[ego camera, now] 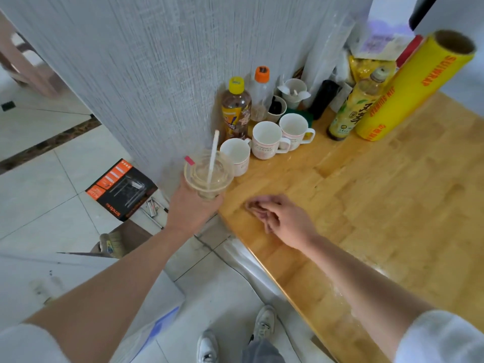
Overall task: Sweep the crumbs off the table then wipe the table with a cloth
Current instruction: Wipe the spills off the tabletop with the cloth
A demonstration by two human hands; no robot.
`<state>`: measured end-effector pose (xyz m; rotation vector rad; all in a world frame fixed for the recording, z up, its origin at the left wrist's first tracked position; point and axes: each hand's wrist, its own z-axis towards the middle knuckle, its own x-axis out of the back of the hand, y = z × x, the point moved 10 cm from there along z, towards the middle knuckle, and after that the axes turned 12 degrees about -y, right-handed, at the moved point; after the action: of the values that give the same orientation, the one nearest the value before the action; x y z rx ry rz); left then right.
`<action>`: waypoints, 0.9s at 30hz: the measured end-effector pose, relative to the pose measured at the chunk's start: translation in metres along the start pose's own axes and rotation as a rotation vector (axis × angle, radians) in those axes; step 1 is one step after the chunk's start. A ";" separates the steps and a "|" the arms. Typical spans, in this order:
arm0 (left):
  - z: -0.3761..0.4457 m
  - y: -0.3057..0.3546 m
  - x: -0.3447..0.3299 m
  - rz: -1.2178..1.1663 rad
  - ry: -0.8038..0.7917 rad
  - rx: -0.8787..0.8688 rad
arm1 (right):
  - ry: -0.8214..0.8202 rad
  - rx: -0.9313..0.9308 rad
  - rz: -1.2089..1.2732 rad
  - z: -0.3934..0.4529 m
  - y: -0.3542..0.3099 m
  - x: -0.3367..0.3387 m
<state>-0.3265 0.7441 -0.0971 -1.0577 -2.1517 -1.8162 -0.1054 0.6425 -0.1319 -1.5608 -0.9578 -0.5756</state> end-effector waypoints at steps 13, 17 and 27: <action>0.047 0.101 -0.134 0.187 -0.177 -0.126 | 0.122 -0.140 -0.055 -0.070 0.056 0.030; 0.064 0.099 -0.144 0.216 -0.141 -0.053 | 0.393 -0.575 0.066 -0.102 0.154 0.098; 0.043 0.061 -0.111 0.645 -0.406 -0.233 | 0.198 -0.094 0.049 -0.023 -0.054 -0.028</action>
<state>-0.1941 0.7382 -0.1163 -2.0292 -1.4814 -1.6426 -0.1620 0.6135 -0.1182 -1.5736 -0.7505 -0.7348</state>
